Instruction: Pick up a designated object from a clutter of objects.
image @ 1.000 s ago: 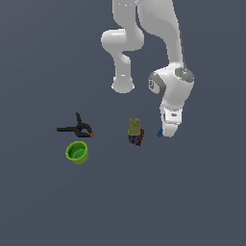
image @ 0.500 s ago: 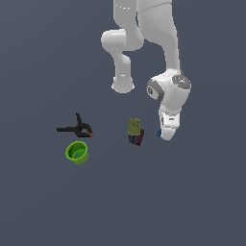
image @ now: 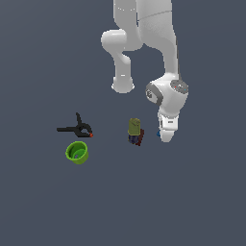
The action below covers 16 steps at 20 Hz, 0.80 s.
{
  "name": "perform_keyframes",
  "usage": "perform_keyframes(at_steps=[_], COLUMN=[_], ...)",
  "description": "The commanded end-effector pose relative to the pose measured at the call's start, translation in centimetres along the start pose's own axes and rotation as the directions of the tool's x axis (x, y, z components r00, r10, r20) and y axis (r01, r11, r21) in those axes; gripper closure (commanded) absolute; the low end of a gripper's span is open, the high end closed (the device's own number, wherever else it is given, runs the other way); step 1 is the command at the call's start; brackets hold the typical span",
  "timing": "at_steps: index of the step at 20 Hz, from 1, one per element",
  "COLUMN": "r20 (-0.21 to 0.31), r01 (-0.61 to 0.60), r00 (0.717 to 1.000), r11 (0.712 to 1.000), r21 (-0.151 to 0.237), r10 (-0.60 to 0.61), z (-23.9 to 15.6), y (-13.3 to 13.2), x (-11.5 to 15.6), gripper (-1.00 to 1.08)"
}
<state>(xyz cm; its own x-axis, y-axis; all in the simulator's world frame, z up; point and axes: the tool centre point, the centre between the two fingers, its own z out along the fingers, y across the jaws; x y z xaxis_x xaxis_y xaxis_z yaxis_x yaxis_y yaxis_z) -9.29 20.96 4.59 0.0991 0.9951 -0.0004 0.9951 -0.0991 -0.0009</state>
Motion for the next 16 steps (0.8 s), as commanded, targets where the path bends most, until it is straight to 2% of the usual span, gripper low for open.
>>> perform_keyframes(at_steps=[1, 10, 16], r20=[0.0, 0.0, 0.0], r01=[0.0, 0.0, 0.0], r00=[1.0, 1.0, 1.0], r11=[1.0, 1.0, 1.0], r21=[-0.001, -0.001, -0.001], r10=[0.0, 0.0, 0.0], z=[0.0, -0.1, -1.2], y=[0.0, 0.0, 0.1], x=[0.0, -0.1, -1.0], gripper=[1.08, 1.08, 1.08])
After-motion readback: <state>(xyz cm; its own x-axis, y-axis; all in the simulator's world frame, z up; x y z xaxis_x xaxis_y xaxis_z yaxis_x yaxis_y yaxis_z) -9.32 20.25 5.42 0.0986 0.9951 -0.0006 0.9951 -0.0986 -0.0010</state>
